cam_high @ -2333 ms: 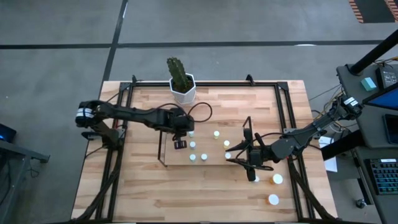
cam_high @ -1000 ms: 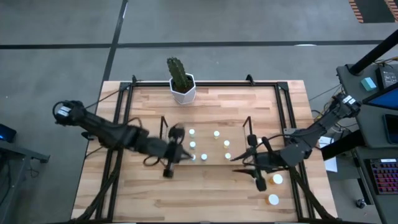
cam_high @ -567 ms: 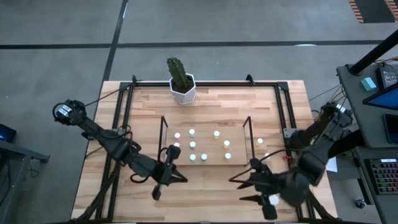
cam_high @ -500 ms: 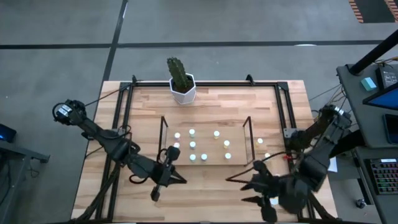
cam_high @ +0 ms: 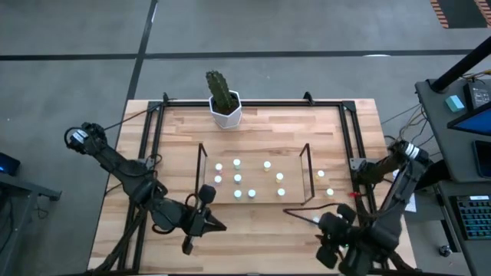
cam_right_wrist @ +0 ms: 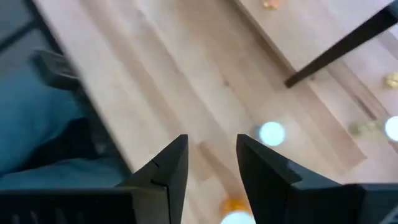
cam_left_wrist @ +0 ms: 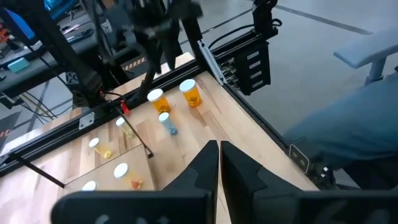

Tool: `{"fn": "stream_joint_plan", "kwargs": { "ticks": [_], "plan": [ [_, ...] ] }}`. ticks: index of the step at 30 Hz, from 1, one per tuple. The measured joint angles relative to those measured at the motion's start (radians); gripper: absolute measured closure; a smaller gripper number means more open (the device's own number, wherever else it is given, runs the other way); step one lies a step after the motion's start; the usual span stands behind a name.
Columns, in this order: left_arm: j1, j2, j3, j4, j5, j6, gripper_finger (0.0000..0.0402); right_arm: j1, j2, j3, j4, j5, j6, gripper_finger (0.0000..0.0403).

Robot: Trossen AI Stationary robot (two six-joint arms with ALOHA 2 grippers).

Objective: Pick and place medicine bottles onto shelf by color
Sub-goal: Put the blue pill bottle on the shelf aligned with the other blue pill bottle

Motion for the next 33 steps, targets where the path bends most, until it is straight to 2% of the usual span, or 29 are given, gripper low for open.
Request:
{"fn": "stream_joint_plan", "kwargs": {
  "ticks": [5, 9, 15, 19, 26, 33],
  "plan": [
    [-0.016, 0.000, 0.000, 0.001, -0.005, 0.000, 0.0401, 0.001, -0.007, -0.100, 0.017, -0.004, 0.093, 0.0257],
    [-0.023, 0.000, 0.000, 0.001, -0.020, 0.000, 0.0401, 0.000, -0.008, -0.165, 0.046, -0.047, 0.131, 0.0221],
    [-0.023, 0.000, 0.000, 0.000, -0.024, 0.000, 0.0401, 0.001, -0.009, -0.278, 0.139, -0.047, 0.146, 0.0166],
    [-0.023, 0.000, 0.000, 0.000, -0.024, 0.000, 0.0401, 0.000, -0.009, -0.365, 0.220, -0.035, 0.155, 0.0143],
    [-0.022, 0.000, 0.000, 0.000, -0.024, 0.000, 0.0401, 0.000, -0.009, -0.460, 0.265, -0.021, 0.212, 0.0138],
    [-0.022, 0.000, 0.000, 0.000, -0.045, 0.001, 0.0401, 0.000, -0.009, -0.467, 0.269, 0.018, 0.214, 0.0152]
  ]
}}
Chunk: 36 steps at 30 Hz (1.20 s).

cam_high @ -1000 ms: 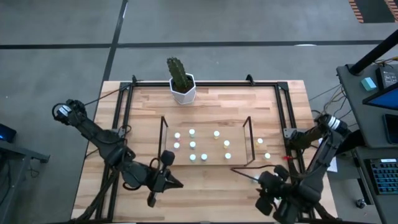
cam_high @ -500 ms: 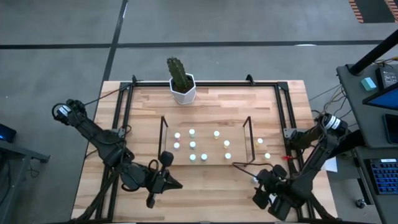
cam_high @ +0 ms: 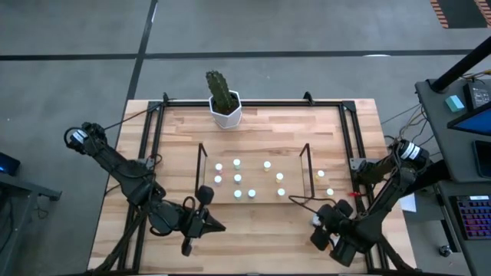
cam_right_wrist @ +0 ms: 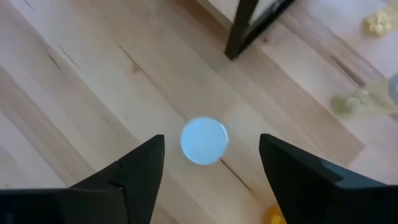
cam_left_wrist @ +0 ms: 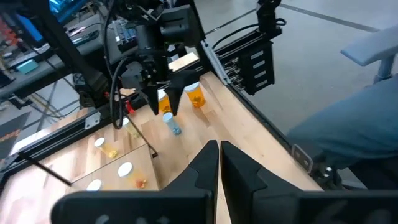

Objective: Pick and place medicine bottles onto shelf by color
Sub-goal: Put the blue pill bottle on the shelf aligned with the other blue pill bottle

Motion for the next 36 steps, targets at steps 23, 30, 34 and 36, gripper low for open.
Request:
{"fn": "stream_joint_plan", "kwargs": {
  "ticks": [23, 30, 34, 36],
  "plan": [
    [0.000, 0.000, 0.000, 0.004, -0.009, 0.007, 0.0402, 0.000, 0.137, 0.037, 0.019, 0.042, -0.071, 0.0274],
    [0.000, 0.000, 0.000, 0.006, -0.009, 0.005, 0.0402, 0.000, 0.121, 0.037, 0.023, 0.041, -0.080, 0.0302],
    [0.000, 0.000, 0.000, 0.006, -0.009, 0.014, 0.0402, 0.002, 0.117, 0.083, 0.024, 0.041, -0.145, 0.0287],
    [-0.002, 0.000, 0.000, 0.008, -0.014, 0.026, 0.0402, 0.002, 0.116, 0.127, 0.023, 0.041, -0.180, 0.0284]
  ]
}}
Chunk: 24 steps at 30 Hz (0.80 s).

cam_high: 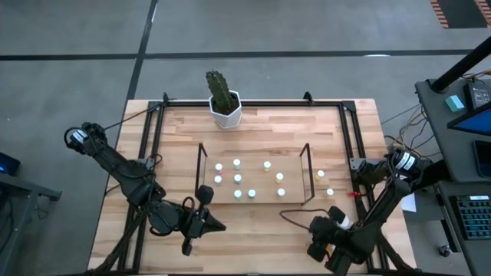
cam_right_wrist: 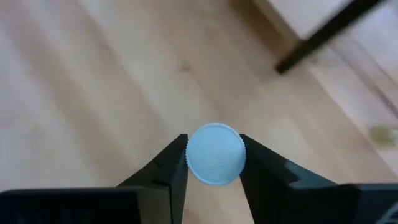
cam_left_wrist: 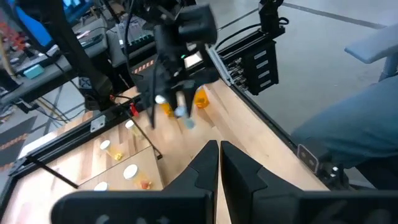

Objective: Pick and place medicine bottles onto shelf by color
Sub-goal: Put the blue pill bottle on the shelf aligned with the other blue pill bottle

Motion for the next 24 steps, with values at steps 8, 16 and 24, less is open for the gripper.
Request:
{"fn": "stream_joint_plan", "kwargs": {
  "ticks": [8, 16, 24],
  "plan": [
    [-0.014, -0.009, -0.031, 0.044, -0.041, 0.033, 0.0402, 0.005, 0.000, 0.195, 0.024, 0.085, -0.184, 0.0295],
    [-0.017, -0.091, -0.213, 0.229, -0.041, 0.050, 0.0402, -0.078, 0.000, 0.311, 0.088, 0.178, -0.465, 0.0296],
    [-0.014, -0.221, -0.325, 0.286, -0.090, 0.052, 0.0402, -0.281, 0.000, 0.412, 0.090, 0.148, -0.808, 0.0297]
  ]
}}
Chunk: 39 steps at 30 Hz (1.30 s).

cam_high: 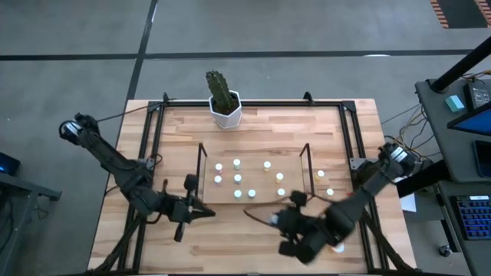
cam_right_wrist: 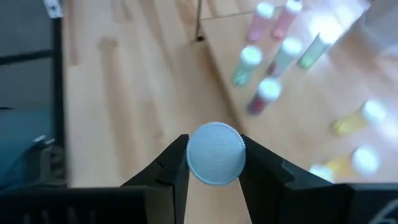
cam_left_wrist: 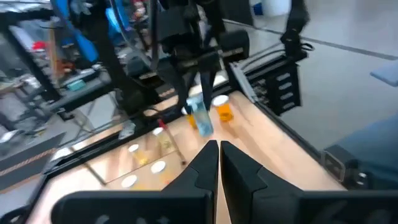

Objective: Pick and place medicine bottles onto shelf by color
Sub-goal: Put the blue pill bottle on the shelf aligned with the other blue pill bottle

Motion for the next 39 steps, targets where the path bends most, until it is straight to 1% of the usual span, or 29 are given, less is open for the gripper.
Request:
{"fn": "stream_joint_plan", "kwargs": {
  "ticks": [4, 10, 14, 20, 26, 30, 35, 39],
  "plan": [
    [0.003, -0.066, -0.040, 0.000, -0.006, 0.000, 0.0402, -0.118, -0.001, 0.039, 0.000, -0.059, -0.181, 0.0297],
    [0.003, -0.141, -0.071, -0.004, -0.006, 0.024, 0.0402, -0.300, -0.002, 0.057, 0.026, -0.203, -0.449, 0.0297],
    [0.003, -0.182, -0.095, -0.005, -0.006, 0.057, 0.0402, -0.417, -0.002, 0.040, 0.089, -0.333, -0.607, 0.0297],
    [0.003, -0.246, -0.119, -0.005, -0.007, 0.061, 0.0402, -0.538, -0.002, -0.005, 0.178, -0.466, -0.799, 0.0297],
    [0.003, -0.291, -0.123, -0.004, -0.009, 0.086, 0.0402, -0.609, -0.002, -0.048, 0.183, -0.552, -0.888, 0.0296],
    [0.004, -0.305, -0.125, -0.005, -0.011, 0.117, 0.0402, -0.640, -0.002, -0.097, 0.235, -0.620, -0.914, 0.0295],
    [0.004, -0.311, -0.125, -0.005, -0.019, 0.138, 0.0402, -0.662, -0.002, -0.168, 0.300, -0.647, -0.961, 0.0294],
    [0.004, -0.312, -0.125, -0.006, -0.062, 0.140, 0.0402, -0.667, -0.002, -0.220, 0.343, -0.672, -0.972, 0.0294]
  ]
}}
